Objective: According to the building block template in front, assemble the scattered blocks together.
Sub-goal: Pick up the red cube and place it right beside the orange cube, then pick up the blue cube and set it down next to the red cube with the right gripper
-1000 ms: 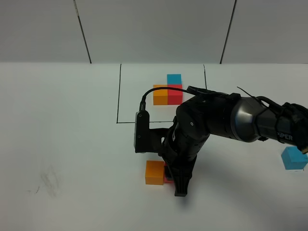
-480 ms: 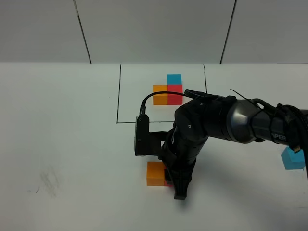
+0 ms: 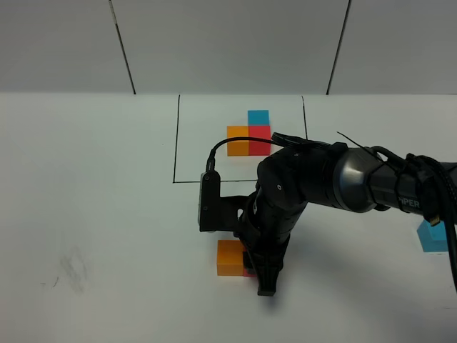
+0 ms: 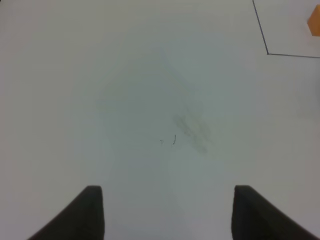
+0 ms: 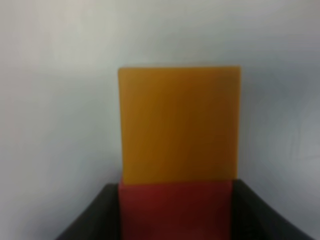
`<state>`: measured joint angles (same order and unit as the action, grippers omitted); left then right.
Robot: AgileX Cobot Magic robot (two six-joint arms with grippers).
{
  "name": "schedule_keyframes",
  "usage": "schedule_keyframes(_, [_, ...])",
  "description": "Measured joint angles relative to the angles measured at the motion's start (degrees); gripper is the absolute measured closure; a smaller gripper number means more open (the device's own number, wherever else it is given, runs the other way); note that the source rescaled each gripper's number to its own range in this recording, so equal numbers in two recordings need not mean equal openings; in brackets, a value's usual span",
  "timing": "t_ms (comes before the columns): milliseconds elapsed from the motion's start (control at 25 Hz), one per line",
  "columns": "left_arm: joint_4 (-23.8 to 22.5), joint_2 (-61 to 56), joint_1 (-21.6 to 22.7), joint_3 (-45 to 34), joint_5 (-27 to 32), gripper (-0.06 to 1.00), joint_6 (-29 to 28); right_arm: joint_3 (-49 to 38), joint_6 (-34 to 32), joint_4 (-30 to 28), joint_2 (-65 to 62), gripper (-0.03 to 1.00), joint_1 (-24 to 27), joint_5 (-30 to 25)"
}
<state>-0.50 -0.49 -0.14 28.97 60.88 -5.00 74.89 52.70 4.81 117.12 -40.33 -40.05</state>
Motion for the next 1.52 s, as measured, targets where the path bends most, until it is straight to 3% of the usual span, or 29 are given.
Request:
schedule_keyframes(480, [0.0, 0.0, 0.0, 0.0, 0.0, 0.7, 0.0, 1.5, -0.5, -1.0, 0.4, 0.75, 0.0, -2.6])
schedule_keyframes(560, [0.0, 0.0, 0.0, 0.0, 0.0, 0.7, 0.0, 2.0, -1.6, -2.1, 0.6, 0.64, 0.0, -4.1])
schedule_keyframes(720, [0.0, 0.0, 0.0, 0.0, 0.0, 0.7, 0.0, 2.2, -6.3, -4.8, -0.9, 0.25, 0.1, -5.2])
schedule_keyframes(840, [0.0, 0.0, 0.0, 0.0, 0.0, 0.7, 0.0, 2.2, -13.7, -7.9, -4.7, 0.04, 0.1, -5.2])
schedule_keyframes(960, [0.0, 0.0, 0.0, 0.0, 0.0, 0.7, 0.0, 1.1, -27.0, -9.8, -9.9, -0.02, 2.0, -5.1])
schedule_keyframes(1160, [0.0, 0.0, 0.0, 0.0, 0.0, 0.7, 0.0, -8.2, -51.8, -14.9, -21.2, -0.02, 9.6, -2.8])
schedule_keyframes(1280, [0.0, 0.0, 0.0, 0.0, 0.0, 0.7, 0.0, -14.4, -61.7, -17.2, -28.2, 0.02, 14.5, -0.8])
schedule_keyframes(1520, [0.0, 0.0, 0.0, 0.0, 0.0, 0.7, 0.0, -21.5, -66.9, -18.9, -34.7, 0.06, 23.9, -0.3])
